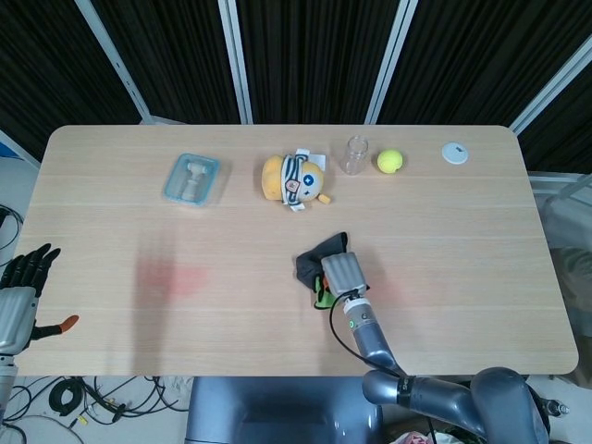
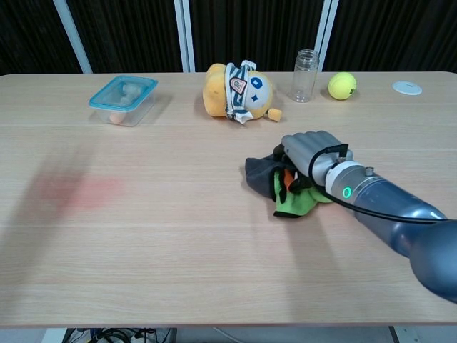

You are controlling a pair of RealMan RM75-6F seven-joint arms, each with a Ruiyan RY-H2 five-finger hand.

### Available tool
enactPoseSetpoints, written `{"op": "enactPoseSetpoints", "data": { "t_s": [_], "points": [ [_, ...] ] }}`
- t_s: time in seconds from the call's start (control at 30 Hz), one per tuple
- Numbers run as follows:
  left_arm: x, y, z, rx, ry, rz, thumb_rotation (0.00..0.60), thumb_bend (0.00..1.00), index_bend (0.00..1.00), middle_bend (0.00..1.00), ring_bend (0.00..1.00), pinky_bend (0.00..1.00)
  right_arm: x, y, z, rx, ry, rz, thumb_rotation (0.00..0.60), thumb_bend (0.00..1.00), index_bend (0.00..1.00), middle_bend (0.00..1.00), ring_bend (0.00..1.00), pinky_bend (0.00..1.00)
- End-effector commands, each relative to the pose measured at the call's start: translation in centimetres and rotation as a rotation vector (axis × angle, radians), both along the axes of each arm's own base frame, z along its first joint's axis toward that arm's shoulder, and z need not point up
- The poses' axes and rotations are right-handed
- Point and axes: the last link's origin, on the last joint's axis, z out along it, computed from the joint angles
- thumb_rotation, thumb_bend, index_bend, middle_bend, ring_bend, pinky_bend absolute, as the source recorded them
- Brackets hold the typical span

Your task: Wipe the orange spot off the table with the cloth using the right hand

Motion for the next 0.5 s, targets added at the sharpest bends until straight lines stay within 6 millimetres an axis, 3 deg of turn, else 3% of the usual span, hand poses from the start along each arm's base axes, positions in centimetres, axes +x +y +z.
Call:
{"op": "enactPoseSetpoints", "data": {
  "t_s": [0.03,0.3,0.5],
  "points": [
    [0.0,0.0,-0.1,-0.002,0.002,-0.001,0.600,0.02,0.00,0.00,0.00,0.00,-1.8,-1.0,1.6,-0.047,0.026,-0.047,0.600,0.56,0.64,0.62,0.69,0.72],
    [0.1,0.0,-0.2,0.000,0.006,0.000,0.600,0.02,0.00,0.00,0.00,0.00,-5.8,-1.8,4.6,-0.100,0.097,-0.128,0.600,0.56,0.64,0.62,0.69,0.72],
    [0.2,-0.1,-0.4,-0.005,0.014,-0.008,0.600,0.02,0.00,0.00,0.00,0.00,-6.0,0.0,4.2,-0.042,0.067,-0.132,0.600,0.56,0.64,0.62,0.69,0.72]
  ]
}}
